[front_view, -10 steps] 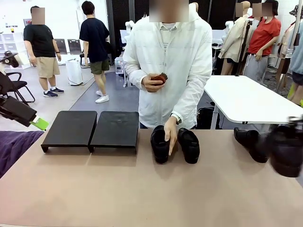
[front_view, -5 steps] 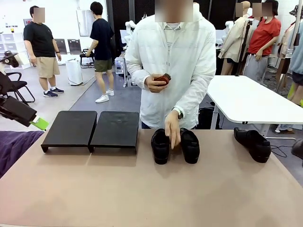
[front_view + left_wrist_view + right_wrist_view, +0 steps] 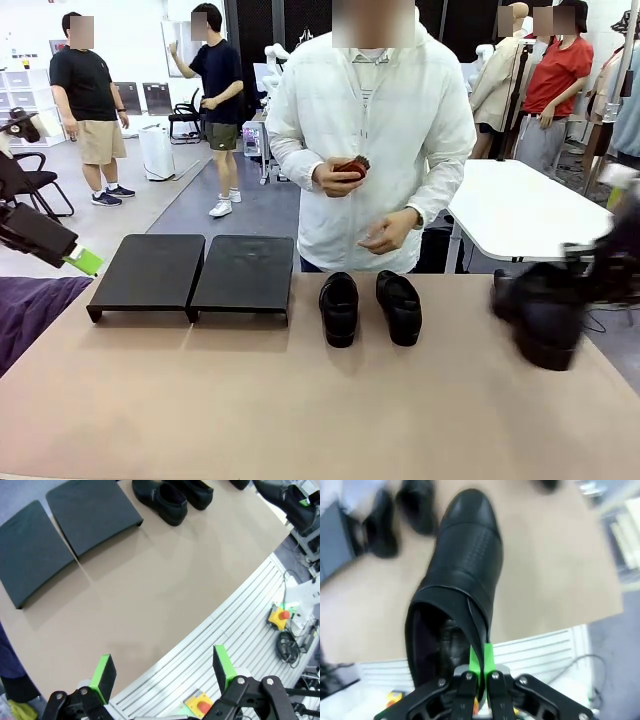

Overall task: Organize the shoes by placing them on the stand.
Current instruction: Pick up one Shoe and place it in the middle of the table.

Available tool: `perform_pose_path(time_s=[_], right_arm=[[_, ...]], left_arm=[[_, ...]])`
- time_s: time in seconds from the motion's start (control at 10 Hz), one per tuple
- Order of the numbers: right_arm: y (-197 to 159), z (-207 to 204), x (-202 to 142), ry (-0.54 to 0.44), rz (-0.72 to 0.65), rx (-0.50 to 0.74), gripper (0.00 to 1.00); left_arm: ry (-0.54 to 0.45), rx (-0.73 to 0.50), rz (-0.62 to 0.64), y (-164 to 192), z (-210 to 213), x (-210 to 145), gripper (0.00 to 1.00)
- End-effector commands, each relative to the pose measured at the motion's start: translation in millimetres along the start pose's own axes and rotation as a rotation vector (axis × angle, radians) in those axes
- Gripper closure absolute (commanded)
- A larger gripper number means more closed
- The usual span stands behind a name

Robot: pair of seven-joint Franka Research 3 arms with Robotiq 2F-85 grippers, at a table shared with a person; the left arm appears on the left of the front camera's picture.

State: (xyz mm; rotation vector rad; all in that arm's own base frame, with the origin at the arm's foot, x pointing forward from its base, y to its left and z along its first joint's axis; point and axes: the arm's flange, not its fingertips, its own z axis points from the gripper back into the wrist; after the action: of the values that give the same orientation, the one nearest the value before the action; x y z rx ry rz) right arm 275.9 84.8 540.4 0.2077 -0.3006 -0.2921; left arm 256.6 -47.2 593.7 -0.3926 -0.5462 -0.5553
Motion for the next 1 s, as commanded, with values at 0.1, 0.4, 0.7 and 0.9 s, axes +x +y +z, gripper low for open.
perform_pose_path(time_s=[0.1, 0.4, 0.7, 0.9], right_arm=[[140.3, -35.9, -43.3, 0.033, 0.146, 0.078, 1.0], [228.4, -112.6, -95.5, 0.165, 0.258, 0.114, 1.0], [268.7, -168.7, -122.1, 0.128, 0.261, 0.095, 1.0], [277.9, -206.8, -112.5, 0.082, 0.252, 0.088, 1.0]], left_arm=[[-0.011, -0.01, -0.011, 1.7, -1.5, -1.0, 0.0], [-0.011, -0.01, -0.011, 1.7, -1.5, -1.0, 0.0], [-0.011, -0.01, -0.011, 1.7, -1.5, -1.0, 0.0], [-0.011, -0.01, -0.011, 1.7, -1.5, -1.0, 0.0]])
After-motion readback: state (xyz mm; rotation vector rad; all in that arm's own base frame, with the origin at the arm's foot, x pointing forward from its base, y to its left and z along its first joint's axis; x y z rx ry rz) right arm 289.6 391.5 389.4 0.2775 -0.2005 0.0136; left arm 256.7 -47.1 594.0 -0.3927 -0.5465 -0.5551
